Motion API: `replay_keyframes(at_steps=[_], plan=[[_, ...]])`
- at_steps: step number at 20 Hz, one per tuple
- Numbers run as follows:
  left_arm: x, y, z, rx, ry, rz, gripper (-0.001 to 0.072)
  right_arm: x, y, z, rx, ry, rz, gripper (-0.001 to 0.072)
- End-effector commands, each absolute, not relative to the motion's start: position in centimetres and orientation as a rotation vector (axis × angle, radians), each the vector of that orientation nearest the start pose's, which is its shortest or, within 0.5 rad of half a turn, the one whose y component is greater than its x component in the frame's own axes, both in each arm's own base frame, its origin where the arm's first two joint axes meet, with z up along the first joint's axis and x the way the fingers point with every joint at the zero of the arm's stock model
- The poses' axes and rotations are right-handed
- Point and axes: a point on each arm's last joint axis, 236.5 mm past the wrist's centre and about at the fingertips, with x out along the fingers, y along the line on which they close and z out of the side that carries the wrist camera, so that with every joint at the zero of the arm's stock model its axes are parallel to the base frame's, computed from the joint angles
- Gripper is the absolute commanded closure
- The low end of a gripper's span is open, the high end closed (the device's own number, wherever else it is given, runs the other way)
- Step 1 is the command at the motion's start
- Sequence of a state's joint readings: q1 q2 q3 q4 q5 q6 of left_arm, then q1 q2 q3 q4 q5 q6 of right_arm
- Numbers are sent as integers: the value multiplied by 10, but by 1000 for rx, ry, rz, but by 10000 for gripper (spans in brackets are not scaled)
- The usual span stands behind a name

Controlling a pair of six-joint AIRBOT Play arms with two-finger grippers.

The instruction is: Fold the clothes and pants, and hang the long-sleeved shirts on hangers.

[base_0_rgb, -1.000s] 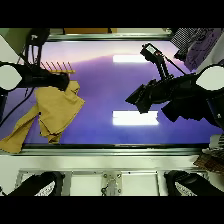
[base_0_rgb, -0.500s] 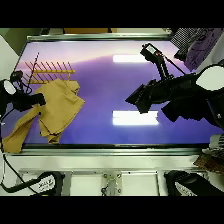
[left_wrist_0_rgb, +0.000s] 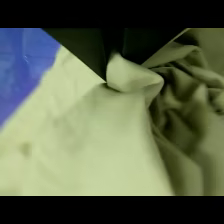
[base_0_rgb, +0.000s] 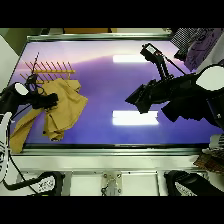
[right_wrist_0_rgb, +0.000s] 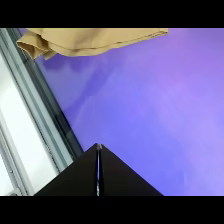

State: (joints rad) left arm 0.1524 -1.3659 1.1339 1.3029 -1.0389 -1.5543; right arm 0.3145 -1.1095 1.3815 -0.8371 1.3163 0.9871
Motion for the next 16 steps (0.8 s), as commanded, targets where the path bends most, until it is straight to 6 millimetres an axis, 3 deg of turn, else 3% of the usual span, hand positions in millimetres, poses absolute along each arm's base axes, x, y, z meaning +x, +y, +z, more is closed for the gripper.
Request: replay_keyframes(at_steps=[1, 4, 6, 9, 12, 13, 14, 15, 16], plan=[[398, -69, 33, -239, 1145, -176, 693, 290, 269, 210, -49, 782, 1144, 694], [373, -157, 81, -142, 1031, -377, 693, 282, 280, 227, -1, 731, 1218, 694], [356, -213, 104, -119, 953, -497, 692, 291, 270, 225, -58, 697, 1188, 696], [337, -289, 121, -86, 842, -659, 693, 328, 227, 223, -6, 718, 980, 696], [352, -330, 121, -63, 822, -709, 692, 351, 187, 224, 96, 738, 831, 696], [368, -334, 121, -52, 815, -697, 576, 357, 177, 224, 127, 743, 793, 696], [387, -329, 123, -29, 810, -670, 191, 361, 168, 224, 145, 745, 766, 696], [402, -317, 125, -8, 822, -634, -13, 363, 161, 225, 160, 747, 747, 696], [414, -297, 125, 6, 858, -592, -2, 365, 156, 226, 163, 743, 735, 697]])
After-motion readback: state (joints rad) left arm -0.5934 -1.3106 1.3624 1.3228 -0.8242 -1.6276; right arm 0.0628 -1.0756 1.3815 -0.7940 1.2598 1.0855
